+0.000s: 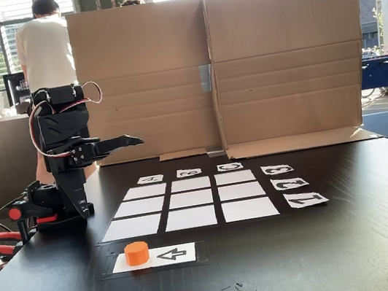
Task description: Pick up the round, orange token and place it in the grid on square A3.
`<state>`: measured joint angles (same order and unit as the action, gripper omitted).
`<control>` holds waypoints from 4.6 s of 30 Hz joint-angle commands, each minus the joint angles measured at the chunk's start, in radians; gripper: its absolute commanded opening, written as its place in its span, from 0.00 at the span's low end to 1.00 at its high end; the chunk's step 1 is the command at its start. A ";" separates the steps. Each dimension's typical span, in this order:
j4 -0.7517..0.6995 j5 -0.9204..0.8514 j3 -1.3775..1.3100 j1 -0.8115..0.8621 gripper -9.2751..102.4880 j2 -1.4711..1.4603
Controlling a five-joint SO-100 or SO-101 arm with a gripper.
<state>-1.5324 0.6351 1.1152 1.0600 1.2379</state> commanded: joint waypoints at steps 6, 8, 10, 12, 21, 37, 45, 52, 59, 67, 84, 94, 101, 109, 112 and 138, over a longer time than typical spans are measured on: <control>-0.003 -0.086 -0.063 -0.046 0.86 -0.058; -0.006 -0.086 -0.061 -0.057 0.86 -0.075; -0.006 -0.087 -0.054 -0.072 0.86 -0.089; -0.009 -0.087 -0.052 -0.084 0.86 -0.106; -0.011 -0.089 -0.060 -0.133 0.86 -0.187; -0.012 -0.109 -0.069 -0.120 0.85 -0.241; -0.009 -0.117 -0.158 -0.063 0.85 -0.318; -0.009 -0.117 -0.224 -0.054 0.85 -0.382; -0.009 -0.117 -0.229 -0.069 0.82 -0.388; -0.002 -0.115 -0.230 -0.091 0.79 -0.390; 0.028 -0.210 -0.225 -0.094 0.08 -0.425; 0.155 -0.221 -0.219 -0.080 0.08 -0.408; 0.192 -0.244 -0.103 -0.069 0.08 -0.170; 0.212 -0.399 0.221 -0.175 0.08 0.276; 0.201 -0.436 0.334 -0.244 0.08 0.437; -0.018 -0.399 0.853 -1.384 0.08 0.900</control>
<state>-1.5585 0.2117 1.9313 -0.2362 2.1000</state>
